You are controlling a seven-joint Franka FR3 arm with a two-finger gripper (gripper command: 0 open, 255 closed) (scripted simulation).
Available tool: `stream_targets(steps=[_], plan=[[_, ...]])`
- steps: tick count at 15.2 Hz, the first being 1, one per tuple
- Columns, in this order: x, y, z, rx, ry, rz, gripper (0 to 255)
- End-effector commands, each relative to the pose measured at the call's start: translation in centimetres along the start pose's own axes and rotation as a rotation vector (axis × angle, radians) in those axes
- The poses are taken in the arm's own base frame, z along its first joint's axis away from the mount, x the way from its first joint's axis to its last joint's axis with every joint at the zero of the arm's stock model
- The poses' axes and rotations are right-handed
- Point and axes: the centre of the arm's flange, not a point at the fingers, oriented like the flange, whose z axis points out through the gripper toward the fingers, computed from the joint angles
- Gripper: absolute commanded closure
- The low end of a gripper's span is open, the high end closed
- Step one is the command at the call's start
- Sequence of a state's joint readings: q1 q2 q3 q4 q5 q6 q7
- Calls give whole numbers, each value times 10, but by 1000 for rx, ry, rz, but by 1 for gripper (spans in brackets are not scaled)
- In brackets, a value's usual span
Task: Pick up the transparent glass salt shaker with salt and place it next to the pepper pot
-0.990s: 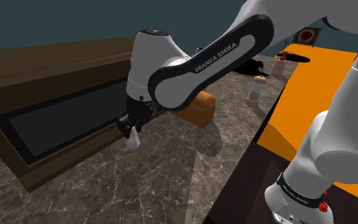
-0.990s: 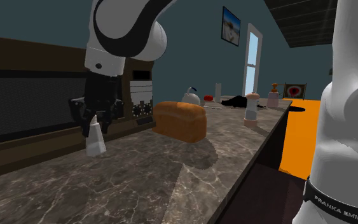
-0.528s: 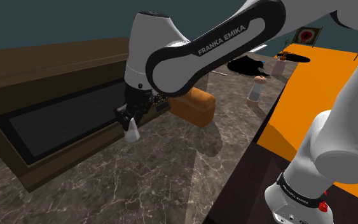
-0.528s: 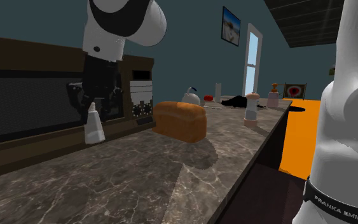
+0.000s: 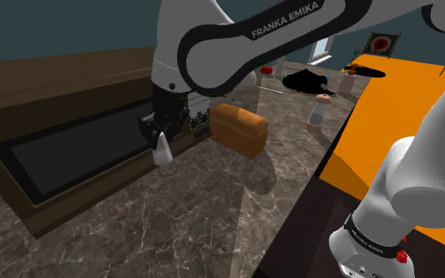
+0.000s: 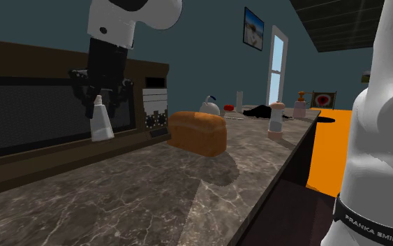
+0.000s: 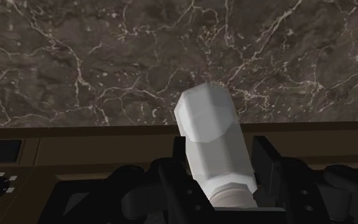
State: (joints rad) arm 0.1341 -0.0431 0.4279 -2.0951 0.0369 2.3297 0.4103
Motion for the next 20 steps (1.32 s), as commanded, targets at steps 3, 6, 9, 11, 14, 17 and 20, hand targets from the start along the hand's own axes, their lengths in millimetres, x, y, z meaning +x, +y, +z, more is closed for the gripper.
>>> stream_targets(steps=[3,6,9,11,14,17,20], plan=[[4,-2,-20,0,0,0,255],[8,-4,-35,0,0,0,255],[12,-6,-50,0,0,0,255],[15,-8,-61,0,0,0,255],[18,-10,-76,0,0,0,255],[22,-11,-91,0,0,0,255],[26,-13,-106,0,0,0,255]])
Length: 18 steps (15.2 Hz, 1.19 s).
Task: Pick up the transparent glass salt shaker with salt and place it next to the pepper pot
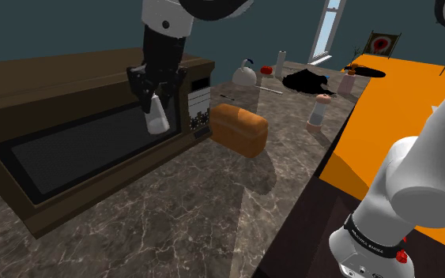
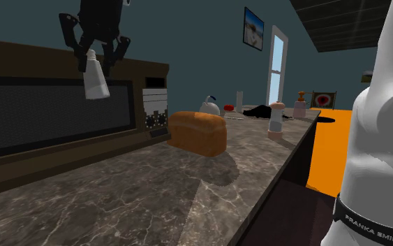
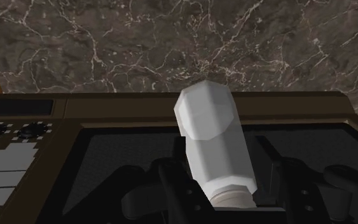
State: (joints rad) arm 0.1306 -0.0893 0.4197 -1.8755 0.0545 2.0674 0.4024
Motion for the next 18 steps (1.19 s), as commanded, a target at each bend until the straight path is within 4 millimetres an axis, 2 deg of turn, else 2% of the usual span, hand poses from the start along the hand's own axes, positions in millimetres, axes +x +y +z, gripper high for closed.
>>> stream_targets(steps=[1,4,18], plan=[[2,0,-11,0,0,0,255],[5,-2,-25,0,0,0,255],[-63,166,-63,0,0,0,255]])
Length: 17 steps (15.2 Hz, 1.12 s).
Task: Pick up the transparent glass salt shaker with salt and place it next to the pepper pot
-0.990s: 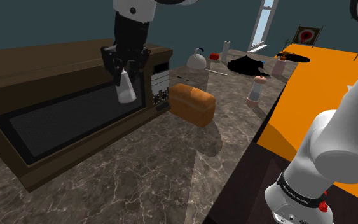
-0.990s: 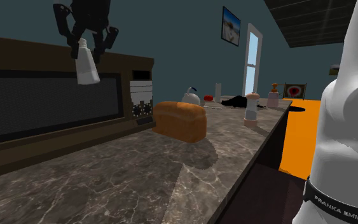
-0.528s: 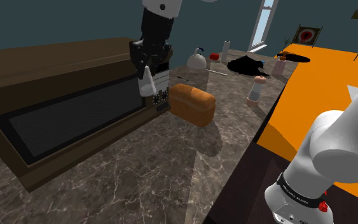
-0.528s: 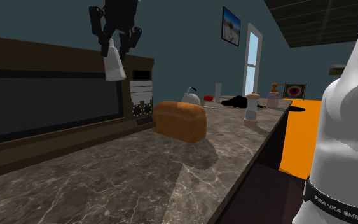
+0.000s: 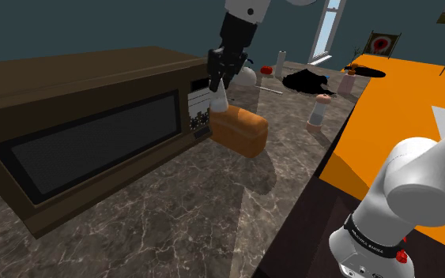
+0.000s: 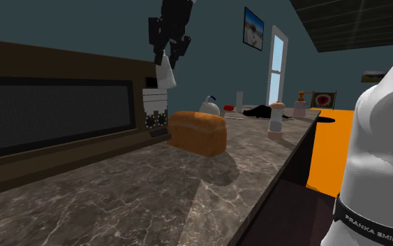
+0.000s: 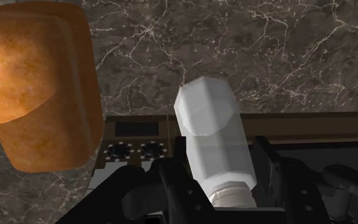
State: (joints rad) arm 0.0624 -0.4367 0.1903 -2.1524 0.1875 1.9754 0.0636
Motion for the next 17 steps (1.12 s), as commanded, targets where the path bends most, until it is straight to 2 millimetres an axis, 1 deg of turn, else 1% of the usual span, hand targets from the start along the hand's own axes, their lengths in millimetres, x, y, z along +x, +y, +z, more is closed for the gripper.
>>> stream_targets(steps=[1,17], plan=[[-10,24,-6,1,0,-2,255],[-88,215,-50,1,0,-2,255]])
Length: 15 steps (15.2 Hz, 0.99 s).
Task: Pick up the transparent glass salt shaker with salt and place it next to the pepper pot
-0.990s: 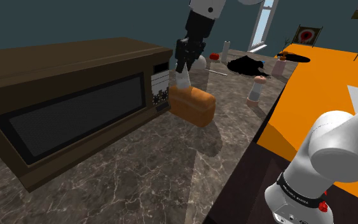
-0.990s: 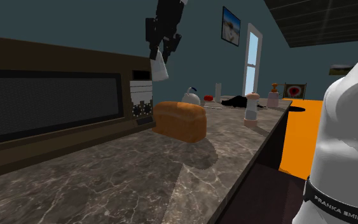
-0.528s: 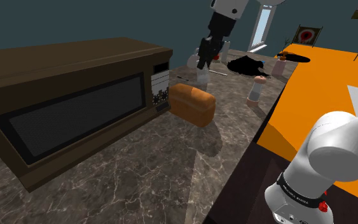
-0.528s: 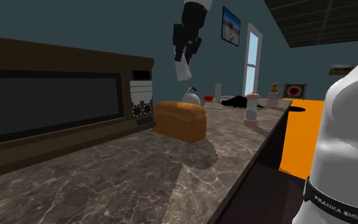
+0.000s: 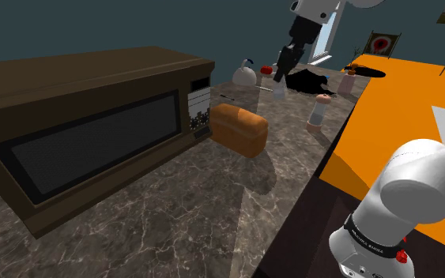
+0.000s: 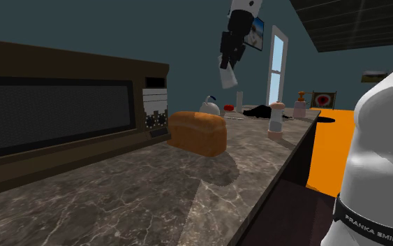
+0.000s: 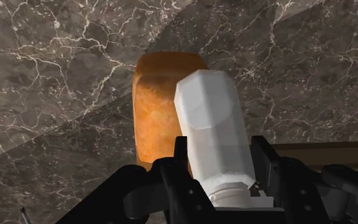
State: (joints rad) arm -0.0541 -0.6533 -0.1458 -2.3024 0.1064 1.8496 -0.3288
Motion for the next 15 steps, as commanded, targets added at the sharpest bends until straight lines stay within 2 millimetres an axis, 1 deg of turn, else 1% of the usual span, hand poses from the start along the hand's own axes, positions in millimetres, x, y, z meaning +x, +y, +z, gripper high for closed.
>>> stream_targets(steps=[1,15], plan=[[-8,26,-5,0,0,-1,255],[-76,194,-43,0,0,-1,255]])
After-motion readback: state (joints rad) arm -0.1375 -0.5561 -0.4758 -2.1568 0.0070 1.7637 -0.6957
